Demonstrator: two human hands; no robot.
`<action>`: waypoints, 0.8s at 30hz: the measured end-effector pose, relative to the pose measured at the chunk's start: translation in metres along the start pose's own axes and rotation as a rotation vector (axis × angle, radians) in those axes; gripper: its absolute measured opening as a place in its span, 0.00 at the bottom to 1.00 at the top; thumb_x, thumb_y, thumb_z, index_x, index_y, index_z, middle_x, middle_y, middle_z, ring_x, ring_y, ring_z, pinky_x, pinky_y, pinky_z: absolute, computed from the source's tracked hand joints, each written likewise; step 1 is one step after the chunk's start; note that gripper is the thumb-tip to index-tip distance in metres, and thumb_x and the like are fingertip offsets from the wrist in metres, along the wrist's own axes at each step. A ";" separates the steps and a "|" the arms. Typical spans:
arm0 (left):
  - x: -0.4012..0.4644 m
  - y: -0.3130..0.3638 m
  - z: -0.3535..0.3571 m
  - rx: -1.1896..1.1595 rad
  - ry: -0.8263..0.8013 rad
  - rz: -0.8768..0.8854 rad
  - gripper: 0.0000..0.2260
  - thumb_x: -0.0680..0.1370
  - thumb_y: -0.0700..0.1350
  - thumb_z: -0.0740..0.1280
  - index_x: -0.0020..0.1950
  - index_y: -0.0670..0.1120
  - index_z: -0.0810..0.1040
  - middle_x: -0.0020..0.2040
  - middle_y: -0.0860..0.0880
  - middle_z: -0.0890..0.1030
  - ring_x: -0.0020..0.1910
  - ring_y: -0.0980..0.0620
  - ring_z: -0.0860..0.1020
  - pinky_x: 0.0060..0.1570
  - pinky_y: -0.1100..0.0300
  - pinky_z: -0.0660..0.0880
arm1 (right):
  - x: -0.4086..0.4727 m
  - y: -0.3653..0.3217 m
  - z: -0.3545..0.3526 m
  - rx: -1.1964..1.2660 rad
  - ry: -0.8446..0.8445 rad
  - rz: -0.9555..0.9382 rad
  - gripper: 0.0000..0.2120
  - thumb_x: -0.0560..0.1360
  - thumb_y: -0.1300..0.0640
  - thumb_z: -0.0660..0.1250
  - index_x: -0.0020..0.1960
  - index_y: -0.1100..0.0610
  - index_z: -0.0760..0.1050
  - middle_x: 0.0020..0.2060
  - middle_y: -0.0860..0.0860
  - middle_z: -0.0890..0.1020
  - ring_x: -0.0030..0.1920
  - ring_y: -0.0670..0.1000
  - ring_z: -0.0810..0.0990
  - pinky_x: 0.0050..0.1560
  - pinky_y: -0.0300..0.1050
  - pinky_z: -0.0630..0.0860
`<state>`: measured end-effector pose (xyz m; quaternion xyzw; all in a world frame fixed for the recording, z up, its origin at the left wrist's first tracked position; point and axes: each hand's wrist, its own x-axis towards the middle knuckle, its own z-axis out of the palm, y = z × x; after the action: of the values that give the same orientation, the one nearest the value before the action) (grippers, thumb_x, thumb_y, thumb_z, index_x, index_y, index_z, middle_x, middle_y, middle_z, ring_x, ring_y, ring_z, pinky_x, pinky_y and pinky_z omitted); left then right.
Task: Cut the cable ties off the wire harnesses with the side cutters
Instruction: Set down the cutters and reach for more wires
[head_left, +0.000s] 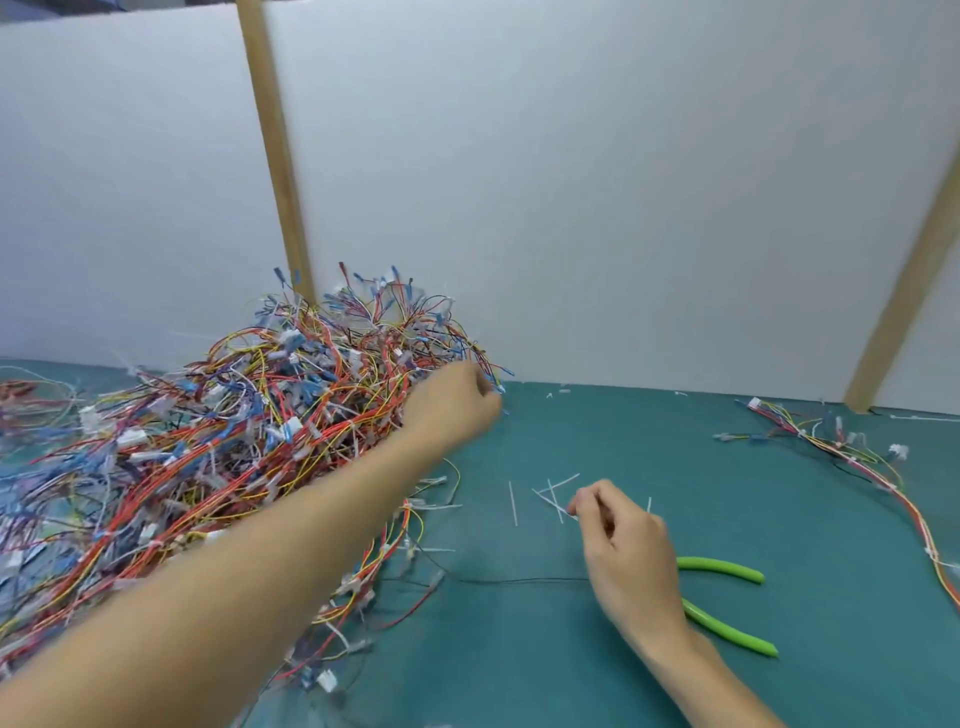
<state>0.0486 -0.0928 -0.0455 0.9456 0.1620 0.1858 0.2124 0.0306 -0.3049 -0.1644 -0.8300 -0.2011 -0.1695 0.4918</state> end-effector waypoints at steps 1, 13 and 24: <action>0.008 -0.002 -0.011 0.153 0.032 0.054 0.09 0.75 0.49 0.65 0.51 0.47 0.80 0.47 0.48 0.82 0.48 0.44 0.81 0.48 0.54 0.77 | -0.001 -0.002 0.001 -0.010 -0.009 0.003 0.14 0.83 0.52 0.61 0.38 0.49 0.74 0.25 0.47 0.72 0.28 0.49 0.70 0.32 0.44 0.65; 0.054 -0.080 -0.056 0.918 -0.213 0.063 0.25 0.77 0.69 0.60 0.41 0.47 0.75 0.39 0.52 0.77 0.50 0.46 0.77 0.65 0.42 0.67 | 0.000 -0.010 0.007 -0.053 -0.031 -0.058 0.18 0.83 0.46 0.57 0.39 0.53 0.74 0.26 0.47 0.70 0.28 0.52 0.68 0.32 0.51 0.68; 0.061 -0.077 -0.057 0.558 0.293 0.085 0.12 0.81 0.43 0.61 0.39 0.41 0.73 0.37 0.45 0.76 0.33 0.43 0.77 0.34 0.51 0.76 | 0.000 -0.012 0.005 -0.068 -0.034 -0.040 0.18 0.83 0.48 0.59 0.40 0.56 0.74 0.29 0.53 0.71 0.31 0.56 0.69 0.33 0.55 0.68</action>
<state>0.0604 0.0161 -0.0156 0.9364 0.1961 0.2771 -0.0889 0.0249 -0.2955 -0.1571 -0.8449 -0.2201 -0.1721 0.4562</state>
